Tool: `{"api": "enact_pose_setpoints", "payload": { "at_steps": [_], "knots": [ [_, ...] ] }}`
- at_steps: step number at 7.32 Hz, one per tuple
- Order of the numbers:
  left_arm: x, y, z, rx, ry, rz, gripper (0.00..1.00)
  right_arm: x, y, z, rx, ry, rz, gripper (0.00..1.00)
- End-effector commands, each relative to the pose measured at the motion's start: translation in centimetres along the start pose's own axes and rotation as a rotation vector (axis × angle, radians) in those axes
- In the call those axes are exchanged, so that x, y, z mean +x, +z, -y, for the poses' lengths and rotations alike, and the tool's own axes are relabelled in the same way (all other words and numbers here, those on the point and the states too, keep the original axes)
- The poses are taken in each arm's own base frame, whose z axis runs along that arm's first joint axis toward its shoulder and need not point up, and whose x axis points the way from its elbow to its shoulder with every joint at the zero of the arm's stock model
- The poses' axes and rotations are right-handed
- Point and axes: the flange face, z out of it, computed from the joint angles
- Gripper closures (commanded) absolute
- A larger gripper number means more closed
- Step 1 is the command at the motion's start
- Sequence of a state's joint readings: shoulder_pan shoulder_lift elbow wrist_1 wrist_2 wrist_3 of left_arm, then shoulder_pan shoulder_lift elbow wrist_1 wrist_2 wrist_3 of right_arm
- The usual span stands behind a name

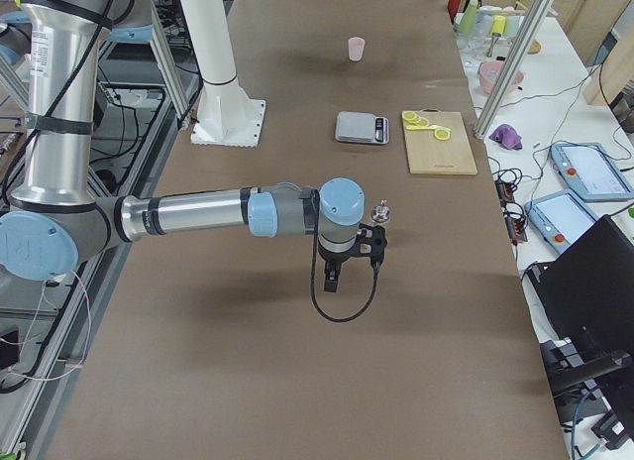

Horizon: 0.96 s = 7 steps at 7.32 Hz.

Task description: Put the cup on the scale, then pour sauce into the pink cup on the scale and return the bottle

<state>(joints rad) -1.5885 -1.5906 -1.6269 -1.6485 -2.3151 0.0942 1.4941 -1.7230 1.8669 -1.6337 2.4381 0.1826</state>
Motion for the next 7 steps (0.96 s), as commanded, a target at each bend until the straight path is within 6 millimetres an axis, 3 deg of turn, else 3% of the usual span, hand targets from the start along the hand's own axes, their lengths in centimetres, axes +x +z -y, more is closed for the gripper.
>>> {"api": "enact_pose_setpoints", "payload": {
  "at_steps": [1, 4, 7],
  "knots": [
    [0.2, -0.1, 0.1, 0.002, 0.002, -0.001, 0.01, 0.0, 0.0, -0.1, -0.002, -0.005, 0.005, 0.00],
    [0.7, 0.0, 0.1, 0.002, -0.016, -0.064, 0.01, 0.0, 0.0, 0.0, 0.001, -0.011, 0.003, 0.00],
    [2.0, -1.5, 1.1, 0.029, -0.102, -0.065, 0.01, -0.2, -0.2, 0.1, 0.004, -0.016, 0.003, 0.00]
  ]
}}
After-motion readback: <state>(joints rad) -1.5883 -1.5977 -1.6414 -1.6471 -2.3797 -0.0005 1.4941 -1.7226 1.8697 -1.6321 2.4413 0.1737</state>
